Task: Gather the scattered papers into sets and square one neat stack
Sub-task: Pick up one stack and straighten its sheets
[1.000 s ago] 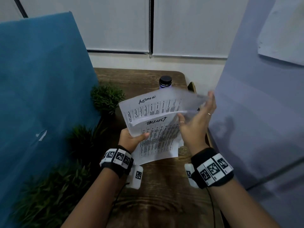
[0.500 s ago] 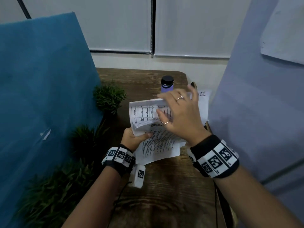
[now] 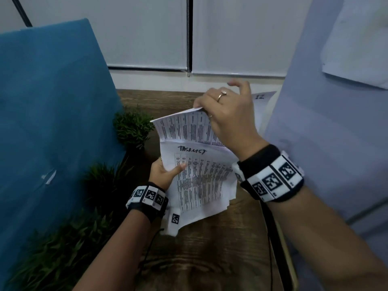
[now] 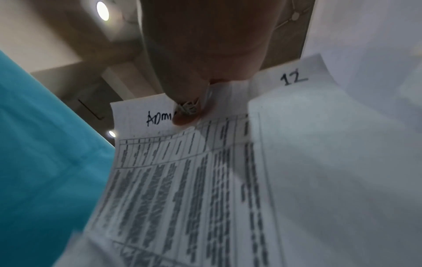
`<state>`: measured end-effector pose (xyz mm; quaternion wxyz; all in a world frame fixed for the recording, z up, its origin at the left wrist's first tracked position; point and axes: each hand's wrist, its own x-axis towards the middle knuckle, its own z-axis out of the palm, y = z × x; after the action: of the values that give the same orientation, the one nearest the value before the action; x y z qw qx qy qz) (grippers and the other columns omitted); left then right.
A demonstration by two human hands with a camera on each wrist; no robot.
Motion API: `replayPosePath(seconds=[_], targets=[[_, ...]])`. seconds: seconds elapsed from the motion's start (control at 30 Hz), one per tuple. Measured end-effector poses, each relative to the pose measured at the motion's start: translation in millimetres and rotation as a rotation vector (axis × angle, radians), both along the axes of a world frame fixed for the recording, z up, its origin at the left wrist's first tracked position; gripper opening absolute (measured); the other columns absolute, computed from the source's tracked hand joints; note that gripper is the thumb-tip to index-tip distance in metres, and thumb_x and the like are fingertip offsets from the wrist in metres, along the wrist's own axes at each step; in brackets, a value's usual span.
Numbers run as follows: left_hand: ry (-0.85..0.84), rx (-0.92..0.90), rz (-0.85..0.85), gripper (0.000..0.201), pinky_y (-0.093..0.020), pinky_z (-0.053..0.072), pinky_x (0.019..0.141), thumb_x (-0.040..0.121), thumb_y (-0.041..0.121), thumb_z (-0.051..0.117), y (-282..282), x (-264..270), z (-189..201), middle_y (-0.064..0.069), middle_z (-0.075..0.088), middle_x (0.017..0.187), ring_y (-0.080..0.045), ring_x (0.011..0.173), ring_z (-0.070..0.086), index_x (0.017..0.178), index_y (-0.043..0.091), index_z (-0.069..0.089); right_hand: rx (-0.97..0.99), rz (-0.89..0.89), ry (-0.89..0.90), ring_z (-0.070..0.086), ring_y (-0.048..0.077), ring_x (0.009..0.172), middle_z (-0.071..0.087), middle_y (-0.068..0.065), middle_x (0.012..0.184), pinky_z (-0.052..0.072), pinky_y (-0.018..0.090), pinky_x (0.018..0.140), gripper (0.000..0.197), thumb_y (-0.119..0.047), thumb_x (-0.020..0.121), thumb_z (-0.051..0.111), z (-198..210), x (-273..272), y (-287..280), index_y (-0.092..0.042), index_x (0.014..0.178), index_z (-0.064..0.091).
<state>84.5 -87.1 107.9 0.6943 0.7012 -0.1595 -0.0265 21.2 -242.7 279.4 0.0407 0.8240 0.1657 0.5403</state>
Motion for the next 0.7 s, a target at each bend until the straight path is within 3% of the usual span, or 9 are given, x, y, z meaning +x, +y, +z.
replayPosePath(seconds=[0.07, 0.17, 0.23, 0.3, 0.43, 0.6, 0.7], targets=[[0.008, 0.039, 0.053, 0.032, -0.009, 0.054, 0.068, 0.074, 0.001, 0.071, 0, 10, -2, 0.002, 0.068, 0.09, 0.005, 0.077, 0.068, 0.105, 0.0, 0.063, -0.016, -0.017, -0.061, 0.063, 0.016, 0.059, 0.07, -0.005, 0.069, 0.033, 0.032, 0.085, 0.014, -0.003, 0.077, 0.07, 9, 4, 8, -0.018, 0.077, 0.071], [0.056, 0.148, 0.183, 0.033, -0.032, 0.057, 0.073, 0.073, 0.019, 0.075, 3, 33, -9, -0.009, 0.069, 0.093, -0.017, 0.082, 0.067, 0.1, 0.005, 0.063, 0.009, -0.009, -0.124, 0.063, 0.018, 0.057, 0.071, -0.003, 0.068, 0.035, 0.032, 0.081, 0.022, 0.001, 0.082, 0.059, 15, 3, 14, -0.016, 0.076, 0.073], [0.069, 0.312, 0.297, 0.039, -0.041, 0.057, 0.069, 0.072, 0.032, 0.074, 5, 48, -9, -0.011, 0.067, 0.081, -0.023, 0.074, 0.062, 0.089, 0.0, 0.061, 0.05, 0.0, -0.14, 0.064, 0.018, 0.058, 0.072, -0.002, 0.069, 0.035, 0.033, 0.079, 0.029, -0.001, 0.088, 0.05, 14, -1, 13, -0.015, 0.078, 0.073], [0.056, 0.438, 0.357, 0.037, -0.038, 0.05, 0.065, 0.075, 0.03, 0.071, 5, 60, 1, -0.011, 0.059, 0.072, -0.022, 0.071, 0.056, 0.086, -0.003, 0.058, 0.074, 0.002, -0.139, 0.066, 0.018, 0.06, 0.073, -0.001, 0.072, 0.034, 0.032, 0.079, 0.032, -0.004, 0.091, 0.046, 9, -7, 8, -0.014, 0.079, 0.074], [0.041, 0.526, 0.364, 0.03, -0.04, 0.052, 0.08, 0.079, 0.013, 0.064, 6, 81, 27, -0.023, 0.067, 0.1, -0.036, 0.094, 0.063, 0.103, -0.002, 0.06, 0.131, -0.013, -0.113, 0.069, 0.019, 0.064, 0.075, 0.001, 0.075, 0.033, 0.031, 0.078, 0.029, 0.0, 0.088, 0.049, -5, -20, -2, -0.011, 0.081, 0.075], [0.026, 0.59, 0.365, 0.027, -0.046, 0.055, 0.081, 0.081, 0.016, 0.064, 18, 90, 33, -0.025, 0.066, 0.103, -0.038, 0.093, 0.063, 0.1, -0.002, 0.058, 0.29, -0.094, -0.226, 0.07, 0.017, 0.066, 0.075, -0.002, 0.074, 0.029, 0.025, 0.08, 0.023, 0.007, 0.081, 0.06, -9, -36, -23, -0.011, 0.083, 0.076], [0.086, 0.503, 0.411, 0.031, -0.046, 0.053, 0.085, 0.082, 0.013, 0.065, 27, 89, 32, -0.025, 0.064, 0.113, -0.037, 0.102, 0.062, 0.107, -0.003, 0.056, 0.298, -0.081, -0.282, 0.071, 0.019, 0.065, 0.076, 0.002, 0.075, 0.031, 0.029, 0.076, 0.041, -0.012, 0.097, 0.04, -13, -47, -27, -0.008, 0.078, 0.076]])
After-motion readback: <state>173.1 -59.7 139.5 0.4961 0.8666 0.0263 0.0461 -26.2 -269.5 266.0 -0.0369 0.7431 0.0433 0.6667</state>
